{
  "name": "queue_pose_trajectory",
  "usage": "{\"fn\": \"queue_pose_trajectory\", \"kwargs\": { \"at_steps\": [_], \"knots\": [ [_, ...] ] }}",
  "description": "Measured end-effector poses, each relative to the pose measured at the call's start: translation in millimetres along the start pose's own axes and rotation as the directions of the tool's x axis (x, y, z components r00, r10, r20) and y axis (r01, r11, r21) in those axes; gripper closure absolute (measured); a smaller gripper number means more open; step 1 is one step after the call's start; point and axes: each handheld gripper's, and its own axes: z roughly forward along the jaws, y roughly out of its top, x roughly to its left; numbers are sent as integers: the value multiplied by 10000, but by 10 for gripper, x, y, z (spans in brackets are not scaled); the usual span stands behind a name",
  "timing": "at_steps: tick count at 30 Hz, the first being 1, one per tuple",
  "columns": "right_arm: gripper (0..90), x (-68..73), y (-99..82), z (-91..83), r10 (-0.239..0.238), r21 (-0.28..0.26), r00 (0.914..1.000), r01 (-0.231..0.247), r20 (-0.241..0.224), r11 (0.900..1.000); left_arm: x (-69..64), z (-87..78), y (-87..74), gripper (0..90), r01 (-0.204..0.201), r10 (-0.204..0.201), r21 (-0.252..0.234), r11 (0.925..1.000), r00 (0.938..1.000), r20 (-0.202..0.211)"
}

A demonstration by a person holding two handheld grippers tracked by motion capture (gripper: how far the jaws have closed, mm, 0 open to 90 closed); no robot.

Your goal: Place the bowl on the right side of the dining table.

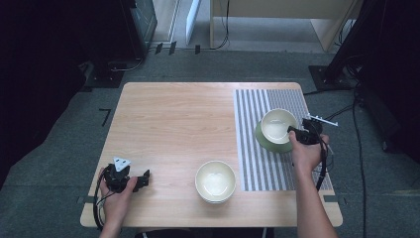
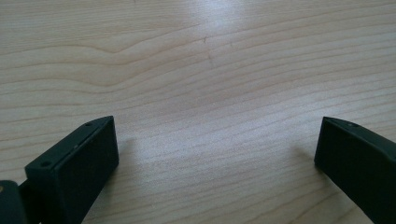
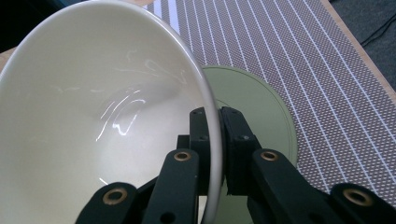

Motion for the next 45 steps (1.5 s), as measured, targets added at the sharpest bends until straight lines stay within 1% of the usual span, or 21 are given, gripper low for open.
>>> {"fn": "queue_pose_trajectory", "kwargs": {
  "at_steps": [5,8,10,11,13,16,21,24,25,29,31,32,40,45],
  "knots": [
    [848,-12,47,56,218,342,9995,-226,240,9992,0,0,0,0,2,-2,-3,10000,10000,4],
    [848,-29,82,87,438,659,9988,-453,240,9968,0,0,0,0,-1,1,0,10000,10000,4],
    [848,-46,102,111,658,899,9976,-673,195,9937,0,0,0,0,-3,3,1,10000,10000,3],
    [847,-58,119,133,751,1115,9970,-769,198,9908,0,0,0,0,2,-2,-5,10000,10000,4],
    [848,-74,146,172,778,1462,9966,-809,269,9859,0,0,0,0,-1,1,0,10000,10000,2],
    [848,-74,177,207,718,1725,9964,-787,456,9819,1,0,0,0,-2,2,-1,10000,10000,5],
    [848,-114,217,265,1103,2103,9930,-1167,417,9706,0,0,2,0,-10,10,11,10000,10000,6],
    [848,-143,225,292,1226,2234,9911,-1309,510,9659,1,0,2,0,-11,11,11,10000,10000,6],
    [848,-167,230,307,1377,2335,9891,-1461,517,9613,0,1,2,0,-9,9,9,10000,10000,7],
    [847,-193,250,332,1612,2501,9854,-1697,543,9532,1,1,2,0,-10,10,11,10000,10000,7],
    [847,-191,257,348,1539,2530,9863,-1638,586,9535,1,1,2,0,-9,9,9,10000,10000,7],
    [847,-186,260,357,1598,2585,9854,-1698,595,9510,0,1,2,0,-6,6,8,10000,10000,6],
    [847,-175,261,410,1643,2631,9836,-1784,748,9481,1,1,2,0,-11,10,11,10000,10000,7],
    [847,-182,258,426,1703,2631,9824,-1846,763,9470,0,1,2,0,-10,10,10,10000,10000,6]
  ]
}}
